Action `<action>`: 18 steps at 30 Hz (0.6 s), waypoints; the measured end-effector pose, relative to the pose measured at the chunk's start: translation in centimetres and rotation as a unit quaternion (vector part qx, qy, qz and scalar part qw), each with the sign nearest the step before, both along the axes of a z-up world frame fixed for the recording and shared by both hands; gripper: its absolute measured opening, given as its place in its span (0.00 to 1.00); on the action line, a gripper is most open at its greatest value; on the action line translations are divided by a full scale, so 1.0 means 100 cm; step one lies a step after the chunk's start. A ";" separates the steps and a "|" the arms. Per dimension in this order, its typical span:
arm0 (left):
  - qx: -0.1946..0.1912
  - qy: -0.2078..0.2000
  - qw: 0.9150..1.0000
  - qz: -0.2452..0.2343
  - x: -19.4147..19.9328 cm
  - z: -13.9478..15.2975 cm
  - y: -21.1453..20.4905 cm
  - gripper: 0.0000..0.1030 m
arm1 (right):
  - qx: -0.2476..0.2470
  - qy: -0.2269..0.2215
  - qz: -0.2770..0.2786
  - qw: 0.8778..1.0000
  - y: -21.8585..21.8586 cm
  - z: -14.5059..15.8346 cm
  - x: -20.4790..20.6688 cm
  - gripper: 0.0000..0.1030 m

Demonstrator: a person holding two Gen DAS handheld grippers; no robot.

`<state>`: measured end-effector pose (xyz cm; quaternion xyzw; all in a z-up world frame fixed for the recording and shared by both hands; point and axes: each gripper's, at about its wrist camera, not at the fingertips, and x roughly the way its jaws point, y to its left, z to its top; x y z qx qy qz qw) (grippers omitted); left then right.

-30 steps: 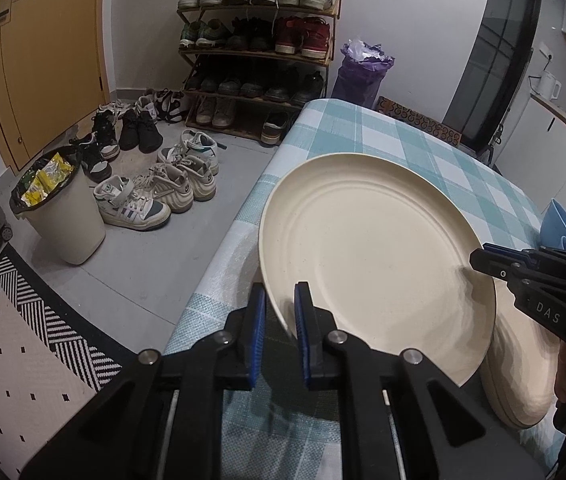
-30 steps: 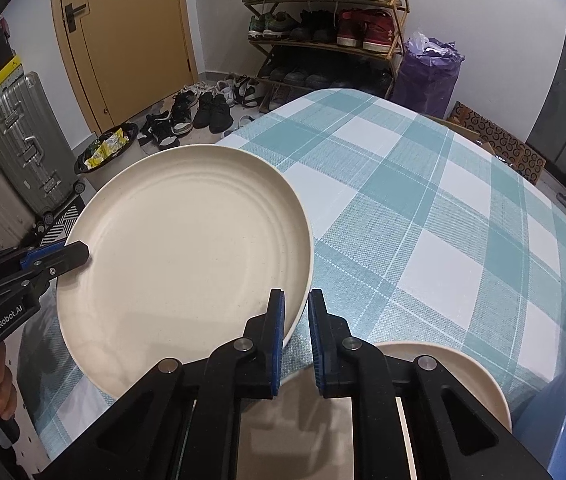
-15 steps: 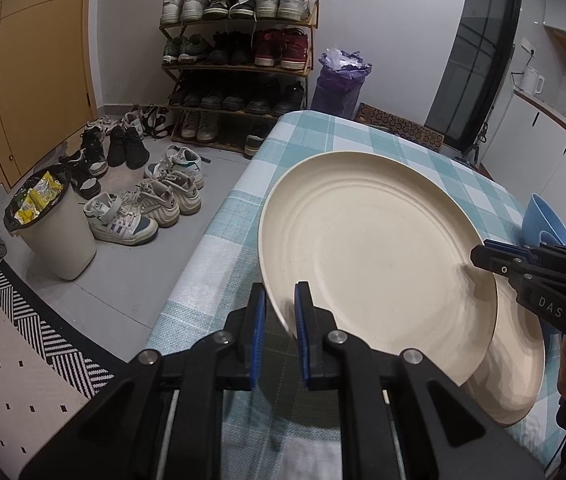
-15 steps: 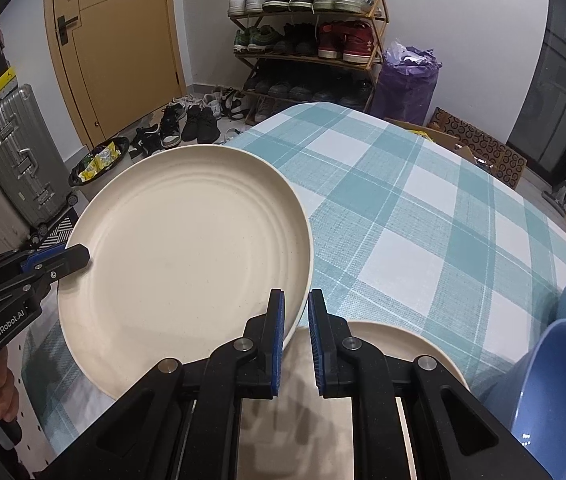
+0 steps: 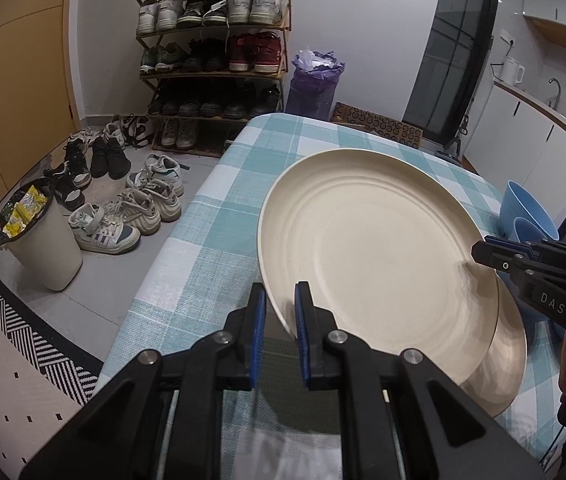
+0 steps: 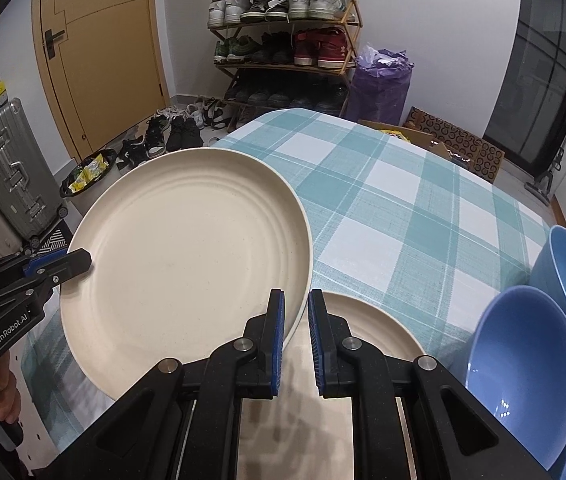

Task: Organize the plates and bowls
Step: 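Lift the held cream plates with both tools and carry them toward the blue bowls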

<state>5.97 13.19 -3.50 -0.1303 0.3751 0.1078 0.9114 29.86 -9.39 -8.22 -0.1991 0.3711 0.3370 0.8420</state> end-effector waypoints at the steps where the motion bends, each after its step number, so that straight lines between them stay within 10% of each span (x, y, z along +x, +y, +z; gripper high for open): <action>1: 0.001 -0.001 1.000 -0.002 0.000 0.001 -0.002 0.12 | 0.000 -0.001 -0.002 1.000 -0.002 0.000 -0.001 0.12; 18: 0.009 0.002 0.999 -0.036 -0.002 0.002 -0.033 0.12 | 0.006 -0.001 -0.035 0.999 -0.045 0.001 -0.013 0.12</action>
